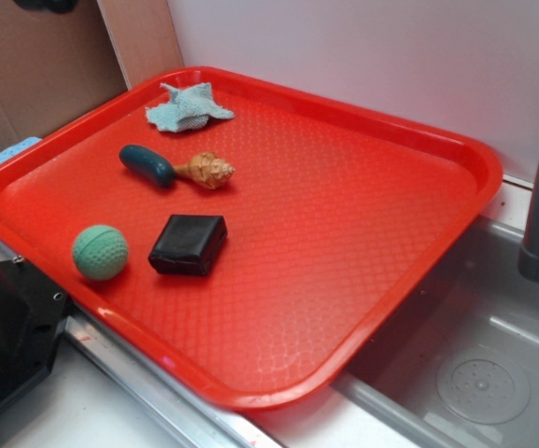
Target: Grab the blue cloth.
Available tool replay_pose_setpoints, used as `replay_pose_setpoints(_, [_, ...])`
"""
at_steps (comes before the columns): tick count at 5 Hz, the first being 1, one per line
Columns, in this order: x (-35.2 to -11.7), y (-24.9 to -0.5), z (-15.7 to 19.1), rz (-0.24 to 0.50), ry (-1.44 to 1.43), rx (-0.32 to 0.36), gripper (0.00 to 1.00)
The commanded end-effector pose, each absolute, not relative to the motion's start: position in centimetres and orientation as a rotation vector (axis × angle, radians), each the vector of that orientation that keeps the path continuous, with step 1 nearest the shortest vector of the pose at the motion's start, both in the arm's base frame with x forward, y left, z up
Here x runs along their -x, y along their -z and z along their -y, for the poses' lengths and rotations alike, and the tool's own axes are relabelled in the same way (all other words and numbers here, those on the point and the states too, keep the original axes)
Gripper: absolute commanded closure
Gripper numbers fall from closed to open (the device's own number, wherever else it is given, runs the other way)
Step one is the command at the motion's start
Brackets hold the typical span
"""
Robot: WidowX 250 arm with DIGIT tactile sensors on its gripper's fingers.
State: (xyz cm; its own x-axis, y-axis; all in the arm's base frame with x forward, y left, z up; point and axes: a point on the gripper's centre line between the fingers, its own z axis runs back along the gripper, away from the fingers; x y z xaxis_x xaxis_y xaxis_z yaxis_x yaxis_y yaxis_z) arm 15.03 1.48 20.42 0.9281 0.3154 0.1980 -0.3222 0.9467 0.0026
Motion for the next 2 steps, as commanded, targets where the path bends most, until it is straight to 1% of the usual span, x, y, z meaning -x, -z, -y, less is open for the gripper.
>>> replay_pose_setpoints(1, [-18.6, -15.5, -7.2, 0.256, -0.554, -0.128, 0.0])
replay_pose_setpoints(2, [-20.5, -13.3, -8.7, 0.263, -0.626, -0.111, 0.0])
